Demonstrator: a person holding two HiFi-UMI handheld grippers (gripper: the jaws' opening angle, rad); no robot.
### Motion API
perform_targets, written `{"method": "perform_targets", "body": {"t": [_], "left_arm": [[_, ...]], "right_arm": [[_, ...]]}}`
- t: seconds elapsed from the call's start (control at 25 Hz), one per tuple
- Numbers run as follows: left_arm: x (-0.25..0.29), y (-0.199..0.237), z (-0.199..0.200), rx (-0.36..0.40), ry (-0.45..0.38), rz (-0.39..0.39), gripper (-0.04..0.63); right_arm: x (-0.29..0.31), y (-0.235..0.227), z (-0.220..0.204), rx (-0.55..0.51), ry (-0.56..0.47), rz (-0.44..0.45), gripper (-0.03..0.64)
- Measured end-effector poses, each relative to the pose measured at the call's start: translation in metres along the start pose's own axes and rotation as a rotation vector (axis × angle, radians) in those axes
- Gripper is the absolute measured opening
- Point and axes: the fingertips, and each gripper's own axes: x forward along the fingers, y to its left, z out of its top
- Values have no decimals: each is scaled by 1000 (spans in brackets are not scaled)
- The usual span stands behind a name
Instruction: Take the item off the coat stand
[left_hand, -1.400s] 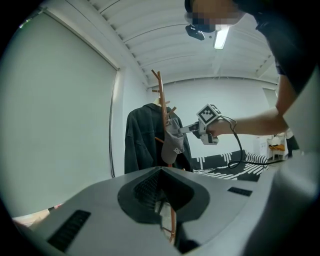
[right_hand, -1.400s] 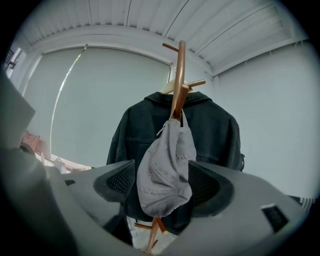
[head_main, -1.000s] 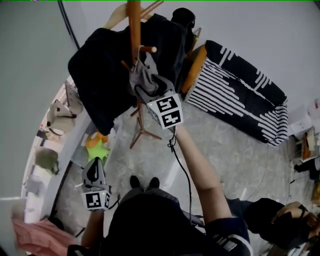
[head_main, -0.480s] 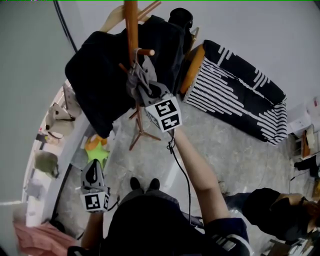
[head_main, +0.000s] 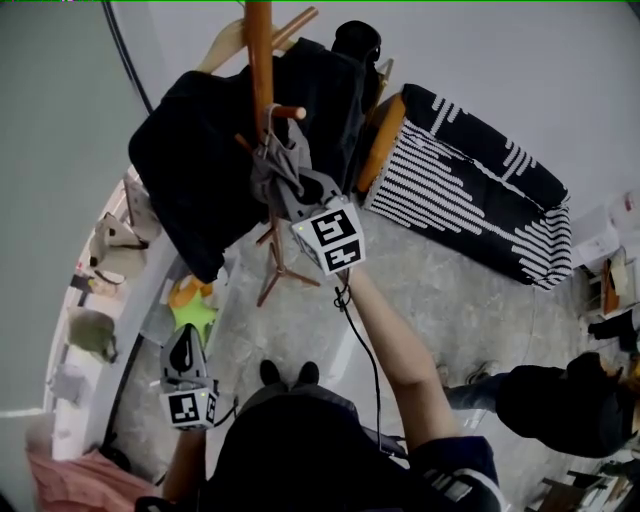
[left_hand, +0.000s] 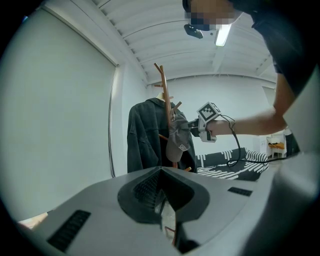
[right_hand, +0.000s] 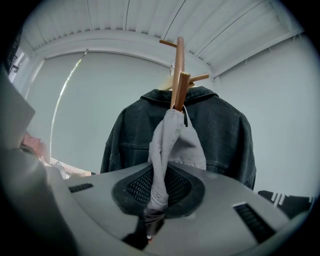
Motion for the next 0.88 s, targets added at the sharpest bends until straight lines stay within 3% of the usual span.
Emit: {"method": "perform_targets", "body": {"t": [0.88], "left_arm": [[-4,-9,3,9,-19,-34,25]], "right_arm": [[-73,-10,69,14,-99,-67,38]]}}
